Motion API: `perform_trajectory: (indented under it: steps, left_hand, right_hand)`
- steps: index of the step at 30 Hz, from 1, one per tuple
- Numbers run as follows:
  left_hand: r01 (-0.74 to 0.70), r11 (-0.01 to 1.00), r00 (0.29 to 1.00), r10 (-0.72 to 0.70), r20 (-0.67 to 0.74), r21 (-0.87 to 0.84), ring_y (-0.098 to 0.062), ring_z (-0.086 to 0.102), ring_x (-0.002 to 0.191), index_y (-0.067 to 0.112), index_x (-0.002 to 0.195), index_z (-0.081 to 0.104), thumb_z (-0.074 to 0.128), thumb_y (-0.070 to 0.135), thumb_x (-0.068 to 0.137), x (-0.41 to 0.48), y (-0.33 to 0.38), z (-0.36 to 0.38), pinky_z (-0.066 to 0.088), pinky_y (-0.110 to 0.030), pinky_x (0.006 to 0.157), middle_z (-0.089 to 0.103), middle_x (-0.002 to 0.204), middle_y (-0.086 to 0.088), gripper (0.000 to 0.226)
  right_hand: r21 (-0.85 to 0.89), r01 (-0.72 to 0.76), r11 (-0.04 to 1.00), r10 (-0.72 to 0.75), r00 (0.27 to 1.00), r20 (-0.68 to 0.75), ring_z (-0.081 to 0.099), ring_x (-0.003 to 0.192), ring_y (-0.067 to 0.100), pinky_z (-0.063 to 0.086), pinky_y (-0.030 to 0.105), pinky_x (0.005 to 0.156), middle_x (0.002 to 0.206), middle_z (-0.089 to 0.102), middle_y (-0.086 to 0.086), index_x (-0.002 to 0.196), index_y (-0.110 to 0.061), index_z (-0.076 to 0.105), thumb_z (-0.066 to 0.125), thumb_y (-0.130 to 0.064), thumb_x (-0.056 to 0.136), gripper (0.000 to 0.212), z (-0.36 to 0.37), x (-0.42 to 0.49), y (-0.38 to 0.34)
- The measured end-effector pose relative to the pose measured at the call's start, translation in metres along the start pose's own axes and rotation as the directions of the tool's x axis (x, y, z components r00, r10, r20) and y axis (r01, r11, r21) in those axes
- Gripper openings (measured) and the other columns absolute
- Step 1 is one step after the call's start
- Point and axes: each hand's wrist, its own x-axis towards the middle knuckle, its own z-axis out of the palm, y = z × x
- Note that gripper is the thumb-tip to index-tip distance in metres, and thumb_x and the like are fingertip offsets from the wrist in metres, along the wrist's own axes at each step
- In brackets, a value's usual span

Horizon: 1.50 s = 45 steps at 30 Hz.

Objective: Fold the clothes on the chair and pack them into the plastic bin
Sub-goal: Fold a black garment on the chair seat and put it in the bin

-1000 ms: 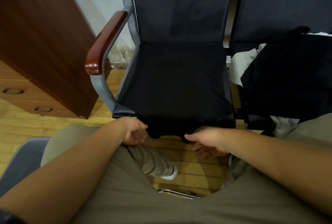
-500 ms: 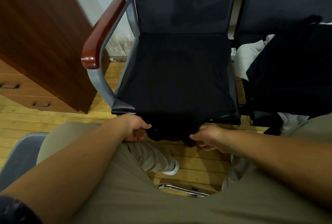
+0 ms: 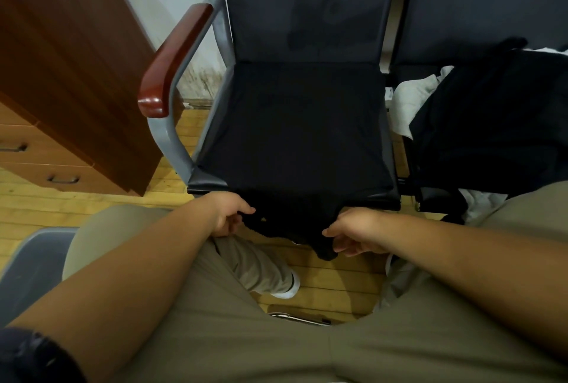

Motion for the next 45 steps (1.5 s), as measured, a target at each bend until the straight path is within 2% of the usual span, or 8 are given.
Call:
perform_trajectory:
  steps: [4,12,16,20,26,33,40,45]
  left_hand:
    - [-0.013,0.997,0.999,0.011,-0.030,-0.071,-0.011,0.034,0.055,0.016,0.098,0.056,0.069,-0.001,0.092,-0.001,0.001,-0.003,0.032,-0.025,0.043,0.043,0.073,0.000,0.023]
    - [0.035,0.998,0.999,-0.037,-0.038,-0.058,-0.009,0.025,0.046,0.016,0.109,0.057,0.075,0.007,0.093,-0.004,-0.003,-0.006,0.021,-0.020,0.035,0.040,0.073,0.001,0.026]
    - [0.045,0.999,0.999,-0.045,-0.008,-0.008,-0.009,0.035,0.053,0.017,0.113,0.061,0.080,0.011,0.091,-0.005,-0.003,-0.004,0.029,-0.024,0.043,0.047,0.080,0.002,0.030]
    - [0.039,0.999,0.998,-0.038,0.040,-0.034,-0.010,0.042,0.064,0.017,0.103,0.062,0.079,0.007,0.093,-0.008,-0.005,0.000,0.034,-0.026,0.055,0.053,0.079,0.002,0.022]
    - [0.043,0.999,0.996,-0.044,0.072,0.023,-0.012,0.046,0.065,0.015,0.088,0.058,0.068,-0.006,0.096,-0.007,-0.009,0.000,0.035,-0.025,0.059,0.053,0.075,-0.001,0.025]
    - [0.046,0.994,0.996,-0.054,0.073,0.103,-0.014,0.051,0.069,0.014,0.097,0.060,0.066,-0.008,0.095,-0.002,-0.009,0.003,0.042,-0.027,0.060,0.058,0.084,-0.004,0.023]
    - [-0.007,0.994,0.992,-0.007,0.125,0.112,-0.013,0.055,0.066,0.012,0.128,0.056,0.057,-0.002,0.105,-0.002,-0.007,0.008,0.053,-0.032,0.066,0.057,0.088,-0.005,0.027]
    - [-0.020,0.984,0.980,-0.016,0.197,0.176,-0.012,0.056,0.066,0.016,0.118,0.058,0.055,0.005,0.109,-0.008,-0.007,0.018,0.061,-0.041,0.078,0.056,0.086,-0.002,0.015]
  right_hand:
    - [-0.025,0.005,1.000,-0.004,0.999,0.039,0.077,0.100,0.025,0.065,0.041,0.083,0.114,0.076,0.010,0.124,-0.021,0.067,0.080,-0.025,0.092,0.034,-0.005,0.000,0.000]
    - [-0.036,0.010,0.999,-0.008,0.998,0.066,0.076,0.102,0.026,0.064,0.042,0.090,0.112,0.076,0.011,0.122,-0.019,0.067,0.078,-0.023,0.095,0.030,-0.006,-0.002,-0.003]
    - [-0.050,0.010,0.999,-0.007,0.998,0.063,0.076,0.101,0.026,0.064,0.041,0.087,0.109,0.076,0.012,0.123,-0.016,0.067,0.078,-0.024,0.095,0.031,-0.006,0.001,-0.003]
    - [-0.050,0.002,0.999,0.001,0.998,0.069,0.076,0.103,0.026,0.063,0.041,0.088,0.115,0.076,0.012,0.126,-0.017,0.066,0.077,-0.024,0.096,0.033,-0.006,0.006,-0.002]
    - [-0.048,-0.004,0.999,0.007,0.997,0.071,0.076,0.103,0.026,0.063,0.042,0.089,0.115,0.076,0.012,0.127,-0.015,0.065,0.078,-0.024,0.096,0.035,-0.005,0.010,-0.003]
    - [-0.071,-0.004,0.997,0.009,0.998,0.063,0.074,0.105,0.026,0.062,0.042,0.091,0.118,0.075,0.010,0.126,-0.016,0.064,0.076,-0.023,0.098,0.031,-0.004,0.010,-0.002]
    - [-0.084,0.004,0.996,0.001,0.998,0.056,0.074,0.104,0.025,0.062,0.042,0.089,0.118,0.075,0.008,0.126,-0.019,0.064,0.077,-0.023,0.097,0.032,-0.004,0.010,-0.003]
    - [-0.095,-0.010,0.995,0.015,0.999,0.051,0.074,0.106,0.025,0.061,0.040,0.087,0.119,0.074,0.009,0.129,-0.016,0.064,0.076,-0.023,0.098,0.034,-0.004,0.008,-0.004]
